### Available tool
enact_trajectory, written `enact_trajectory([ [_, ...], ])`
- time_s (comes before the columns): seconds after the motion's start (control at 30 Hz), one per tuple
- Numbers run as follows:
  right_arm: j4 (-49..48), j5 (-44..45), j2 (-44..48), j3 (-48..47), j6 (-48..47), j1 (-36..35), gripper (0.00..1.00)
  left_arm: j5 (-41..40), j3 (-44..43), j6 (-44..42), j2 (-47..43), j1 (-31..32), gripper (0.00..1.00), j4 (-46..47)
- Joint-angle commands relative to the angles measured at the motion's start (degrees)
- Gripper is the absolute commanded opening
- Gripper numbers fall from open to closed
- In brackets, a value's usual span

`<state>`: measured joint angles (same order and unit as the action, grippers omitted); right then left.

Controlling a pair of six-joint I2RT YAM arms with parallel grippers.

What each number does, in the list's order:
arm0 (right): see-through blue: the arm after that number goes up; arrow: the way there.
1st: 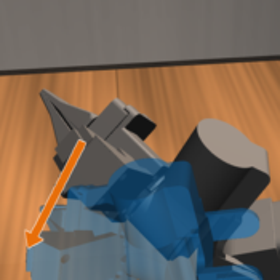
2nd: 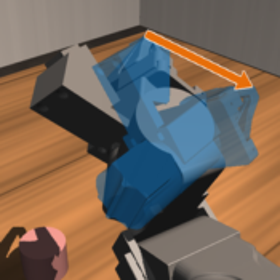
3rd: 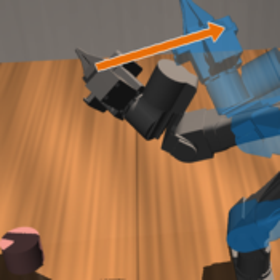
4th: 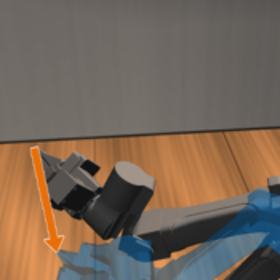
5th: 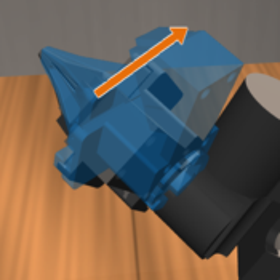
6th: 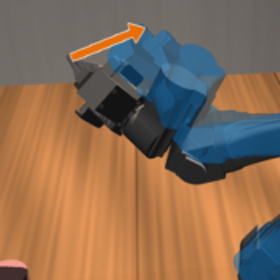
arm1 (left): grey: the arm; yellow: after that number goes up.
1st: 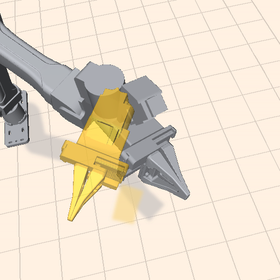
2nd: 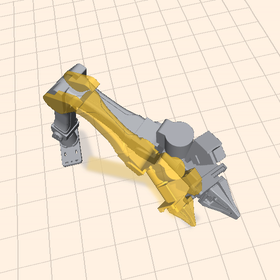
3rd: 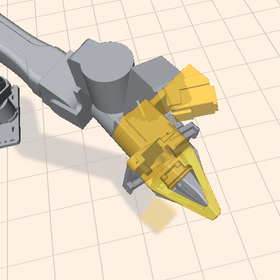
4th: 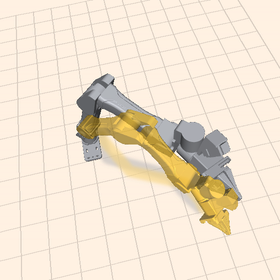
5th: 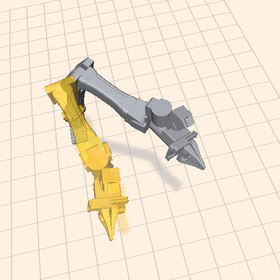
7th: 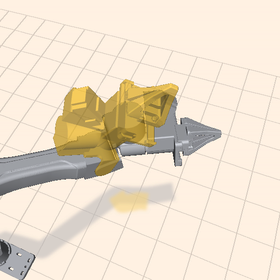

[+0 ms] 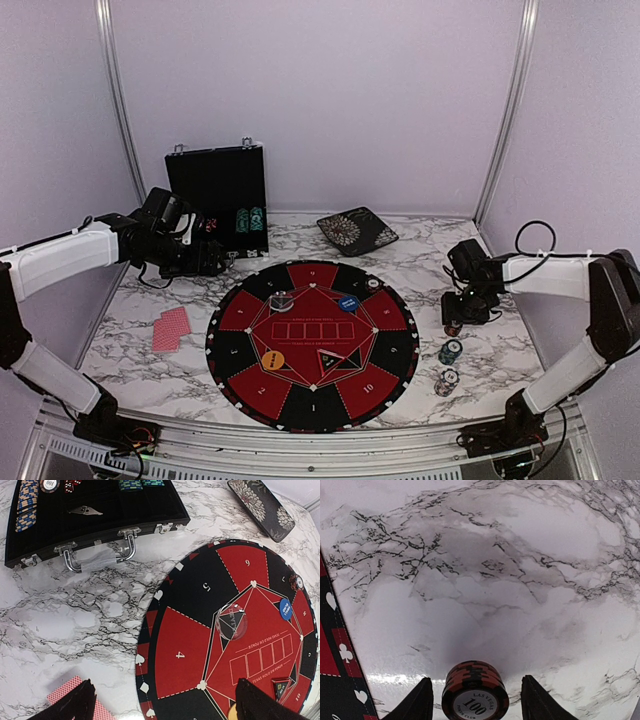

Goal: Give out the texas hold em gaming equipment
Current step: Pick up the pile of poker chips from the pile of poker chips.

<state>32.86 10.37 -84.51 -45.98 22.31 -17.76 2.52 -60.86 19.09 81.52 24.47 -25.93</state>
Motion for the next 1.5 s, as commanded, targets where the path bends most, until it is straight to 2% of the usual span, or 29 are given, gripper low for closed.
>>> enact_trajectory([
  [0.0,-1.52,-0.18,-0.83,0.47,0.37,0.62,0.57,0.20,0.48,0.25,0.25,-0.30,0.99,0.58],
  [0.33,-2.61,-1.01,-1.70,0.84,0.59,0.62,0.46,0.20,0.44,0.26,0.38,-0.31,0.99,0.55],
  [0.7,-2.74,-0.63,-1.81,1.42,0.64,0.62,0.44,0.38,0.39,0.30,0.60,-0.30,0.99,0.53],
  [0.9,-2.01,-0.75,-1.44,0.57,0.64,0.63,0.32,0.30,0.39,0.27,0.58,-0.32,0.99,0.58],
  [1.1,-0.76,-0.76,-0.58,-0.46,0.37,0.62,0.25,0.30,0.39,0.31,0.69,-0.27,0.99,0.60],
  [1.47,1.65,-0.93,1.09,-2.42,-0.06,0.53,0.22,0.20,0.39,0.20,0.51,-0.33,0.99,0.53],
])
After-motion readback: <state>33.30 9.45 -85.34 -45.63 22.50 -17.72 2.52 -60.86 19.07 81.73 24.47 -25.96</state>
